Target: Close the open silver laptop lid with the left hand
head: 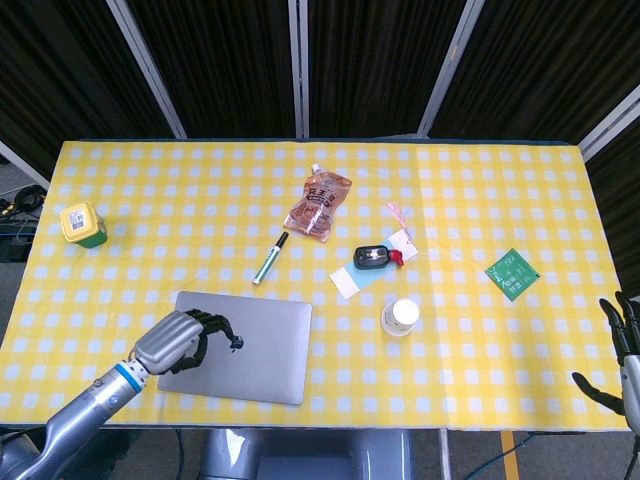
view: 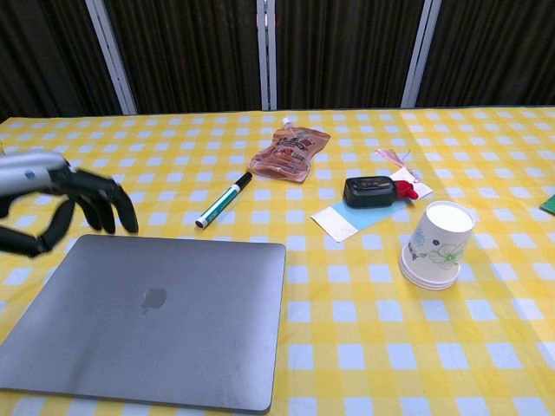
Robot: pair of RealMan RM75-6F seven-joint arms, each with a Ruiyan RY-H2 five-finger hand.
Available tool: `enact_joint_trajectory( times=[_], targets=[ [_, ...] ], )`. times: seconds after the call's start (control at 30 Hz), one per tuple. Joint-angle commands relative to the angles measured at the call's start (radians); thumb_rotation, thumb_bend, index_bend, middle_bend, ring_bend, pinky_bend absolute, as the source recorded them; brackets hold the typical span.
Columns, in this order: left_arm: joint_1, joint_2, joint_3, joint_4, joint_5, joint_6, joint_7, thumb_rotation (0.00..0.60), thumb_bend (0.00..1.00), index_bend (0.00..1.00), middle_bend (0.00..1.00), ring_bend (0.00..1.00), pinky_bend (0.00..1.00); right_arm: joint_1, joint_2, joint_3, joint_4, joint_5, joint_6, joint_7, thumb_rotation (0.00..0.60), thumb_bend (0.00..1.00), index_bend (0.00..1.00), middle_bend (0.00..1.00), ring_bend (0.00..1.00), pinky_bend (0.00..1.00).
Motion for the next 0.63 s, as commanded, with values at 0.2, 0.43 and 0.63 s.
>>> enact_joint_trajectory(
  times=[0.2,0.43,0.63],
  targets=[
    [0.278,0.078,-0.052,-0.080,-0.128,0.427,0.294,0.600,0.03,0.00,0.00,0.00,0.00,-0.004,0.001,0.001,-0.001,-0.002,0.008,-0.002,0.600,0.00,0.02,0.00,0.00,0.00],
    [0.398,0.056,-0.008,-0.020,-0.106,0.557,0.294,0.600,0.00,0.00,0.00,0.00,0.00,-0.001,0.002,-0.005,0.009,-0.002,-0.005,0.009,0.600,0.00,0.02,0.00,0.00,0.00],
    [0.424,0.056,-0.011,-0.013,-0.082,0.577,0.283,0.600,0.00,0.00,0.00,0.00,0.00,-0.001,0.008,-0.011,0.013,-0.013,-0.006,0.029,0.600,0.00,0.02,0.00,0.00,0.00]
  ],
)
